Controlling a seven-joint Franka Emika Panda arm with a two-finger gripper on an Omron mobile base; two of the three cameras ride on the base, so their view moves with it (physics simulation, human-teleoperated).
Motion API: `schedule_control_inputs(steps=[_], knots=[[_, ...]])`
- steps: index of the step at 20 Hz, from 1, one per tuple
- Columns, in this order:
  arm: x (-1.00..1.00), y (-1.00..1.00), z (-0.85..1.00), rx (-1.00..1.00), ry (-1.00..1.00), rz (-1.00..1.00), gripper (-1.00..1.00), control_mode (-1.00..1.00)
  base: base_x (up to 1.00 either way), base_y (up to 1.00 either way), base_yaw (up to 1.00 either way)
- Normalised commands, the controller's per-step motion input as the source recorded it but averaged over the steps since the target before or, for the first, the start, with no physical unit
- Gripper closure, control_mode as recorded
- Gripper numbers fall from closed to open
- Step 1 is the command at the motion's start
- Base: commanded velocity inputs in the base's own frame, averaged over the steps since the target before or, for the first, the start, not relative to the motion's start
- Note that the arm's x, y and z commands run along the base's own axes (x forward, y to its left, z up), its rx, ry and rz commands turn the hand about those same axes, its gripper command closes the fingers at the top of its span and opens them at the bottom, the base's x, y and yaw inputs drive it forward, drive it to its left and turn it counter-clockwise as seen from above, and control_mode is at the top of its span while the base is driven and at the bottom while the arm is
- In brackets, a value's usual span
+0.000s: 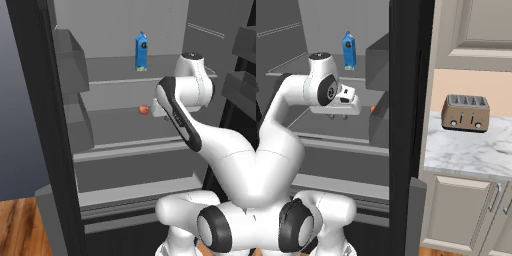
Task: Take out the milk from the fridge and place it on the tray on the counter. Then take the sugar cube near the tray and place it in the tray.
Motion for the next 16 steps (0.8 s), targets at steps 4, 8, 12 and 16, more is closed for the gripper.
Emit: schedule_control_inputs(steps=[4,8,12,16], knots=[[-0.33,0.00,0.00,0.00,-0.09,0.00,-1.00,-1.00,0.00,0.00,0.00],[-0.55,0.05,0.23,0.08,-0.41,0.03,-1.00,-1.00,0.00,0.00,0.00],[-0.40,0.06,0.66,0.05,-0.40,0.00,-1.00,-1.00,0.00,0.00,0.00],[-0.16,0.24,0.77,-0.04,-0.39,0.00,-1.00,-1.00,0.00,0.00,0.00]])
